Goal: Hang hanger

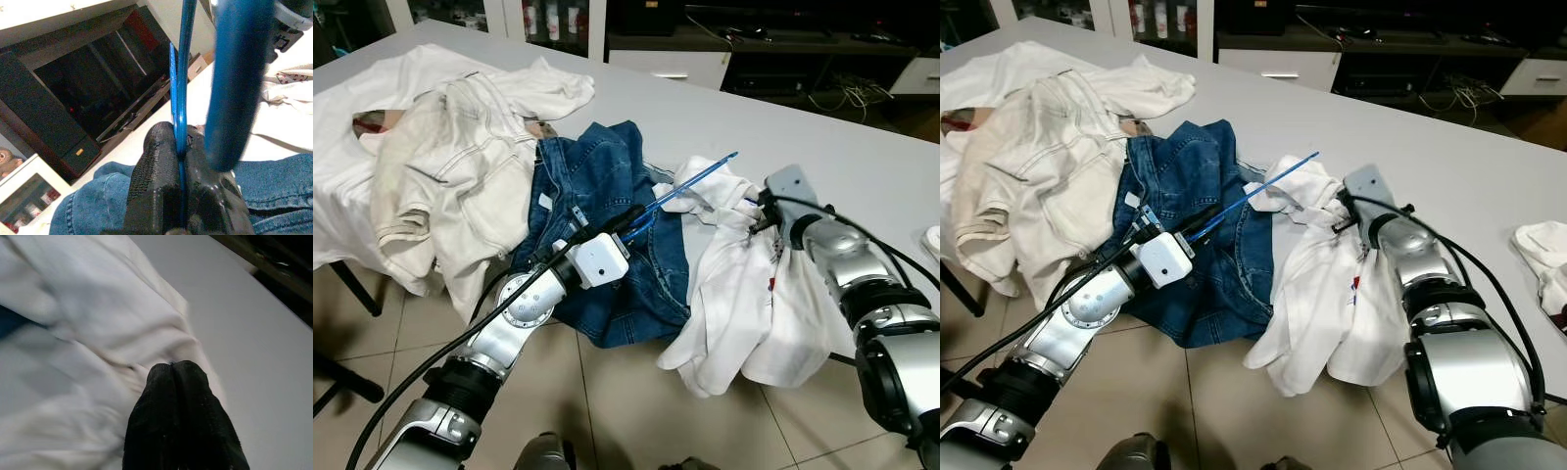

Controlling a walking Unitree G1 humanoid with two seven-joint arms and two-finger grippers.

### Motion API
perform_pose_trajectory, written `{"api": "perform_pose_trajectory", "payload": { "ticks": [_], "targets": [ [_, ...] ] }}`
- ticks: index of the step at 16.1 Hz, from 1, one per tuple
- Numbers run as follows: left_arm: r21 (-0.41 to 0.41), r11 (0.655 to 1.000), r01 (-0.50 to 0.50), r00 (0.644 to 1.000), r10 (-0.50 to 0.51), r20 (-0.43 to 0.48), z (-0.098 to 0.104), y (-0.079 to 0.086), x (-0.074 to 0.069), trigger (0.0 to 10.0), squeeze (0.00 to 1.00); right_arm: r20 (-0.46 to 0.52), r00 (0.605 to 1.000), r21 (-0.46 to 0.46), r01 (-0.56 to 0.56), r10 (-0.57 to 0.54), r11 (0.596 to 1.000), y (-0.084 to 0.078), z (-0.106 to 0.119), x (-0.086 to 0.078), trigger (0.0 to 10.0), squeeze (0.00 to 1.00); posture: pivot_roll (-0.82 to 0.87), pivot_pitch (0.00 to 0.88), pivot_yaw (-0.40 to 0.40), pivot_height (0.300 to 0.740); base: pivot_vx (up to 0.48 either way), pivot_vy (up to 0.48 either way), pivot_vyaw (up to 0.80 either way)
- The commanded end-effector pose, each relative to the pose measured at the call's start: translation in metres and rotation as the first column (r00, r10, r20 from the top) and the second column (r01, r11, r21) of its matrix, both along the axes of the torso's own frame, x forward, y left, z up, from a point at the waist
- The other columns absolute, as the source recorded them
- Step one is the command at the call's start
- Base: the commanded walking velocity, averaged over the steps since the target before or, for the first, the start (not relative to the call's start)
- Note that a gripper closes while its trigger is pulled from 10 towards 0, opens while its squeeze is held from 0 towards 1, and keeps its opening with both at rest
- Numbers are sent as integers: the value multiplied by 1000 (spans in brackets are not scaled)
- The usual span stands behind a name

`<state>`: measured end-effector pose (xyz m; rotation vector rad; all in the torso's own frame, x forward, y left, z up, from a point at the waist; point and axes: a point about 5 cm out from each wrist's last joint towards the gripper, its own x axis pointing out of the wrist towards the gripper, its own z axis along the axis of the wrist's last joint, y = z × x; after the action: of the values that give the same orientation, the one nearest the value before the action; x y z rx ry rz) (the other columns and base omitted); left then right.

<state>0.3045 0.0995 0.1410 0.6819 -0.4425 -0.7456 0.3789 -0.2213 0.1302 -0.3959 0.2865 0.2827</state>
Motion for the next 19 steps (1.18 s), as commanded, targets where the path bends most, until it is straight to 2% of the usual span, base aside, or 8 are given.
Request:
{"api": "perform_pose_trajectory", "payload": {
  "ticks": [1,3,5,7,8,13,14,19],
  "targets": [
    [4,1000,10,1000,-10,13,2,-3,-1,10000,0,27,999,32,-23,22,999,-8,10,0,10000,0,149,0,-87,710,0,0,0],
    [4,1000,11,1000,-11,13,1,-3,-1,10000,0,26,997,38,-80,79,996,-17,15,-4,10000,0,140,0,-85,710,0,0,0],
    [5,1000,14,1000,-14,14,2,-4,0,10000,0,-34,956,25,-289,290,957,-24,14,-18,10000,0,134,0,-83,710,0,0,0],
    [5,1000,17,1000,-17,15,2,-5,1,10000,0,-124,884,35,-449,450,893,-30,9,-34,10000,0,120,0,-79,710,0,0,0],
    [5,1000,21,1000,-21,15,3,-6,1,10000,0,-190,821,58,-538,538,841,-32,4,-46,10000,0,120,0,-80,710,0,0,0],
    [3,1000,22,1000,-22,14,2,-7,1,10000,0,-281,701,154,-641,655,752,-25,-7,-63,10000,0,119,0,-86,710,0,0,0],
    [1,1000,22,1000,-22,14,2,-8,1,10000,0,-304,690,160,-643,657,749,-19,-15,-63,10000,0,121,0,-88,710,0,0,0],
    [-1,1000,15,1000,-15,15,1,-7,0,10000,0,-400,734,125,-549,549,826,-2,-41,-54,10000,0,137,0,-94,710,0,0,0]
  ]
}}
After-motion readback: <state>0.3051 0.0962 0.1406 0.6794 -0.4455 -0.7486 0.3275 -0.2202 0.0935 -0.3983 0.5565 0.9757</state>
